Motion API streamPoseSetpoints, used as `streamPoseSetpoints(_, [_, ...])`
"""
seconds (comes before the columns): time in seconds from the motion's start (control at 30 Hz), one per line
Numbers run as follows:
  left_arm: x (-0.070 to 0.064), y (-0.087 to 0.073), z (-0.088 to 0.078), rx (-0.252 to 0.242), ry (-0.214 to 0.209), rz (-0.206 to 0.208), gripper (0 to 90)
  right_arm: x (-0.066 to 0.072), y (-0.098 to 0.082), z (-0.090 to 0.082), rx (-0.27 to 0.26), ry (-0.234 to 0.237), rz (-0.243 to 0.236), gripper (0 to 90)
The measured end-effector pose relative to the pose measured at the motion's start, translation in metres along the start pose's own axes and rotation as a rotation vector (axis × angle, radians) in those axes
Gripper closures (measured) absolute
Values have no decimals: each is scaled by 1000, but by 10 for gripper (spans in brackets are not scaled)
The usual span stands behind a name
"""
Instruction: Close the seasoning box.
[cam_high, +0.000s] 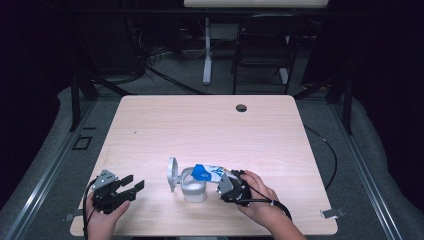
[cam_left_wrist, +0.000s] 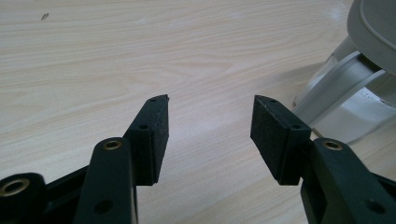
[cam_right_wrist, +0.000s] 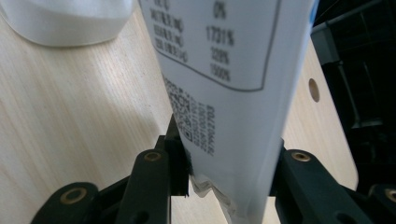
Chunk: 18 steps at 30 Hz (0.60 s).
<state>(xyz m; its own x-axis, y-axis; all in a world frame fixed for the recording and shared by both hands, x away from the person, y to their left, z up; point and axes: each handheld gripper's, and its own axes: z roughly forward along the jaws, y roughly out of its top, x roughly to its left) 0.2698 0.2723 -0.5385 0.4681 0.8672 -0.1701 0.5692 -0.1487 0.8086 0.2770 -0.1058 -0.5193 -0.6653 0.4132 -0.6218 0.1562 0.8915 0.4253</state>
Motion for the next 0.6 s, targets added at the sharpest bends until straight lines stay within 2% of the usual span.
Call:
streamPoseSetpoints(0.23, [1,0,1,0,3,-2,472,1,-3,1,-22,25,78,661])
streamPoseSetpoints(0.4, [1,-1,1,1,3,-3,472,3,-6,4,-58,52,150,666])
streamPoseSetpoints(0.6, [2,-1,1,5,1,-3,471,4,-7,6,-62,57,158,676])
